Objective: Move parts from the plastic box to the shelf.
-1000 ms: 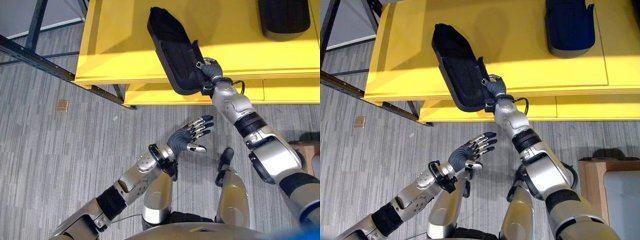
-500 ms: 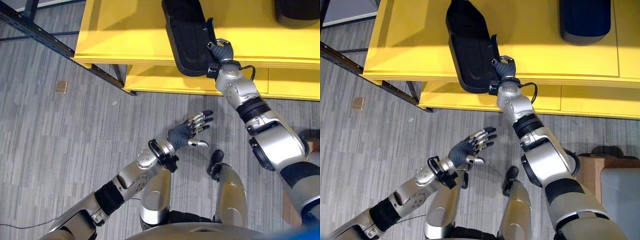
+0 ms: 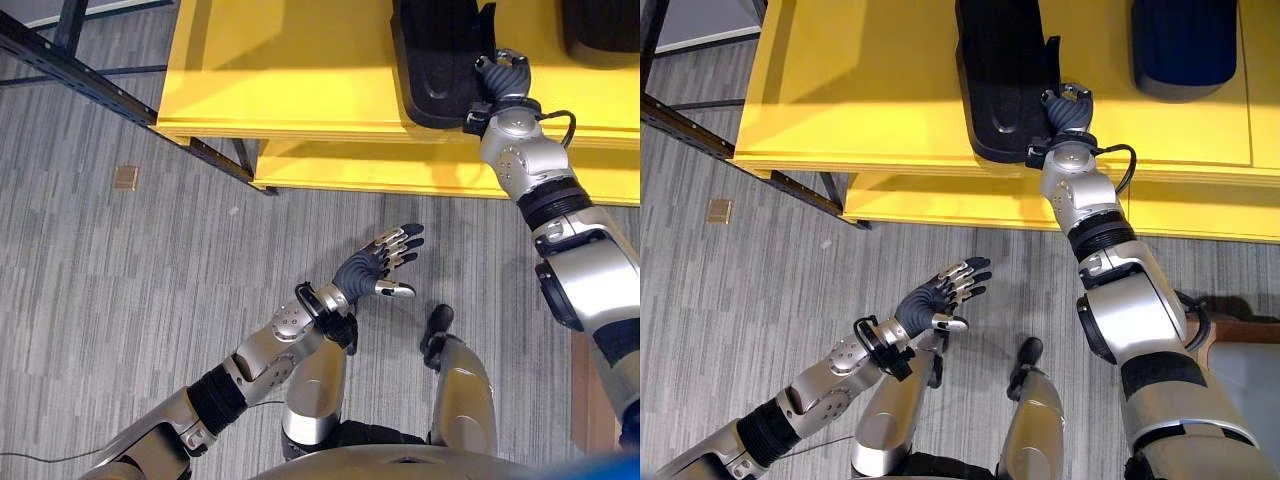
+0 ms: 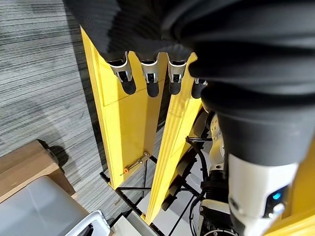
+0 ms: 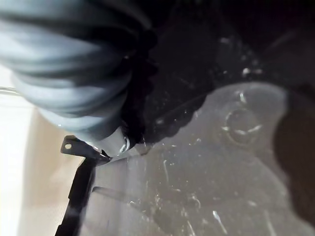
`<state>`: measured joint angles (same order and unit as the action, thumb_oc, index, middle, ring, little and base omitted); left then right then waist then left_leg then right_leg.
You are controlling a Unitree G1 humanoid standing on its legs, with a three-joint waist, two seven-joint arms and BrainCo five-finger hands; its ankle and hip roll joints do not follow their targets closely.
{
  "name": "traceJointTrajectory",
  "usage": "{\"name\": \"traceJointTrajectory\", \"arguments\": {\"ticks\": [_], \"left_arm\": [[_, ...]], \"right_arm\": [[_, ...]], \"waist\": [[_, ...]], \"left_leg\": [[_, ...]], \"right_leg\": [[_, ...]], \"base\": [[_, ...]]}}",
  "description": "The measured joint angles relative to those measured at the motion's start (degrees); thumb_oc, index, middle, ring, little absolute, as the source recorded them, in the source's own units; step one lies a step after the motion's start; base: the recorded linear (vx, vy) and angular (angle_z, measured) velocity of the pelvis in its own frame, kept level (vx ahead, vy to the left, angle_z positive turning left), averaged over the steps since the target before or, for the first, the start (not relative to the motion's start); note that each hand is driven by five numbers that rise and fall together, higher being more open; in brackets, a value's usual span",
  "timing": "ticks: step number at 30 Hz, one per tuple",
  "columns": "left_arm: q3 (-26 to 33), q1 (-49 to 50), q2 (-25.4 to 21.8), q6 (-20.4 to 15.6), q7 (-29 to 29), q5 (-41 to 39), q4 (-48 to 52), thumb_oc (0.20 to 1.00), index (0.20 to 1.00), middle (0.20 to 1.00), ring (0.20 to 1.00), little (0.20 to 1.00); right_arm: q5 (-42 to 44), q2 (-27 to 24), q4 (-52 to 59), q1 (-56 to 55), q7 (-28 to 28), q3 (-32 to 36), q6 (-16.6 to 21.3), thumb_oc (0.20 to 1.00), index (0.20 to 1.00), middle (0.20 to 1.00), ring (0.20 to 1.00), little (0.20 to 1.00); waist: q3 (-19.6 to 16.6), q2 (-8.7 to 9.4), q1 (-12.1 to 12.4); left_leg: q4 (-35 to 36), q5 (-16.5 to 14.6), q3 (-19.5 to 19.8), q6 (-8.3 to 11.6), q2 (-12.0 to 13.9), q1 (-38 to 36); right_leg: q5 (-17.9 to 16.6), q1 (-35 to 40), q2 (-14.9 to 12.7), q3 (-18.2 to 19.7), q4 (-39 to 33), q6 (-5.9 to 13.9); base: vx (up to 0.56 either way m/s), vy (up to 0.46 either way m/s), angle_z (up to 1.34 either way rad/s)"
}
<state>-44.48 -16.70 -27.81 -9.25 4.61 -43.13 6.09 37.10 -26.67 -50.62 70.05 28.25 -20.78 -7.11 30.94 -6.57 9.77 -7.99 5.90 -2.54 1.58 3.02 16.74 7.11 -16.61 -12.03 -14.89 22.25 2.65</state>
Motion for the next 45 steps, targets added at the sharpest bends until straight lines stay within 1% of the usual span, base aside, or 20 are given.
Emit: {"name": "traceJointTrajectory", "arguments": {"ticks": [13, 18, 22, 23, 31, 36, 39, 41, 43, 45], "left_arm": [[-0.05, 0.04, -0.07, 0.06, -0.32, -0.03, 0.0, 1.0, 1.0, 1.0, 1.0, 1.0], [-0.05, -0.03, 0.37, 0.12, -1.79, -0.08, -0.11, 1.0, 1.0, 1.0, 1.0, 1.0], [0.05, -0.16, 0.43, 0.82, -2.46, -0.24, -0.16, 1.0, 1.0, 1.0, 1.0, 1.0], [-0.03, -0.05, 0.44, 1.34, -2.45, -0.77, -0.16, 1.0, 1.0, 1.0, 1.0, 1.0], [0.03, 0.4, 0.47, 1.61, -2.49, -2.41, -0.18, 1.0, 1.0, 1.0, 1.0, 1.0], [0.07, 0.67, 0.5, 2.28, -2.59, -3.59, -0.75, 1.0, 1.0, 1.0, 1.0, 1.0], [0.23, 0.6, 0.32, 2.34, -2.58, -5.05, -1.09, 1.0, 1.0, 1.0, 1.0, 1.0], [0.53, 1.17, 0.3, 2.43, -2.46, -5.69, -1.11, 1.0, 1.0, 1.0, 1.0, 1.0], [0.61, 1.4, 0.15, 2.43, -2.43, -5.7, -1.11, 1.0, 1.0, 1.0, 1.0, 1.0], [0.62, 1.56, 0.14, 2.44, -2.42, -5.72, -1.11, 1.0, 1.0, 1.0, 1.0, 1.0]], "right_arm": [[0.41, 0.0, -2.91, 0.02, 0.26, -0.1, -0.47, 0.2, 0.2, 0.2, 0.2, 0.2], [0.98, 0.3, -3.51, 0.04, 1.52, -0.18, -0.66, 0.2, 0.2, 0.2, 0.2, 0.2], [1.01, 0.8, -5.61, 0.05, 2.39, -0.15, -0.62, 0.2, 0.2, 0.2, 0.2, 0.2], [1.0, 0.78, -5.61, 0.1, 2.44, -0.13, -0.53, 0.2, 0.2, 0.2, 0.2, 0.2], [0.93, 0.77, -5.61, 3.74, 3.83, -0.26, -0.28, 0.2, 0.2, 0.2, 0.2, 0.2], [0.81, 0.7, -5.61, 4.51, 5.16, -0.26, -0.17, 0.2, 0.2, 0.2, 0.2, 0.2], [-0.19, 0.32, -5.61, 5.77, 5.84, -0.39, 0.0, 0.2, 0.2, 0.2, 0.2, 0.2], [-0.15, -0.42, -5.62, 6.46, 5.85, -0.6, -0.02, 0.2, 0.2, 0.2, 0.2, 0.2], [-0.13, -1.18, -5.63, 6.79, 5.94, -1.48, 0.01, 0.2, 0.2, 0.2, 0.2, 0.2], [-0.13, -1.36, -5.63, 7.22, 6.32, -1.71, 0.08, 0.2, 0.2, 0.2, 0.2, 0.2]], "waist": [[-0.03, -0.04, 0.15], [-0.02, -0.04, 0.3], [-0.01, -0.07, 0.61], [-0.01, -0.09, 0.63], [0.11, -0.79, 0.92], [0.08, -0.84, 1.1], [0.07, -0.88, 1.51], [0.07, -0.89, 2.41], [0.07, -0.89, 2.47], [0.07, -0.88, 2.79]], "left_leg": [[0.15, -0.18, -0.08, -0.04, -0.02, -1.68], [0.28, -0.26, -0.13, -0.04, 0.02, -1.67], [0.28, -0.45, -0.09, -0.03, -0.03, -1.58], [0.29, -0.51, -0.09, -0.01, -0.04, -1.37], [-0.14, -0.53, 0.07, 0.0, -0.07, 0.55], [-0.61, -0.52, 0.36, 0.01, -0.18, 2.28], [-1.6, -0.61, 0.67, 0.14, -0.35, 4.26], [-2.05, -0.6, 1.26, 0.15, -0.27, 5.1], [-2.27, -0.49, 1.97, 0.38, -0.17, 6.04], [-2.3, -0.39, 2.14, 0.51, -0.16, 6.55]], "right_leg": [[0.02, 1.74, -0.02, 0.02, -0.51, -0.17], [0.04, 1.74, -0.04, 0.03, -0.8, -0.19], [-0.08, 1.71, -0.04, -0.03, -0.76, 0.04], [-0.03, 1.55, -0.03, -0.05, -0.72, 0.09], [0.15, -0.34, -0.12, -0.22, -0.1, 0.09], [0.48, -2.0, -0.26, -0.41, 0.79, 0.02], [1.07, -4.03, -0.49, -0.48, 2.36, -0.16], [1.55, -4.81, -0.49, -0.61, 3.23, -0.5], [1.82, -5.27, -0.53, -1.45, 3.59, -0.7], [1.92, -5.96, -0.52, -1.51, 3.85, -0.86]], "base": [[0.01, 0.003, 0.0], [0.04, 0.027, -0.01], [0.04, 0.017, 0.0], [0.05, 0.011, 0.0], [0.04, 0.003, 0.01], [0.04, 0.009, 0.03], [0.05, -0.018, 0.05], [0.03, -0.051, 0.11], [0.03, -0.041, 0.18], [0.01, -0.013, 0.04]]}}
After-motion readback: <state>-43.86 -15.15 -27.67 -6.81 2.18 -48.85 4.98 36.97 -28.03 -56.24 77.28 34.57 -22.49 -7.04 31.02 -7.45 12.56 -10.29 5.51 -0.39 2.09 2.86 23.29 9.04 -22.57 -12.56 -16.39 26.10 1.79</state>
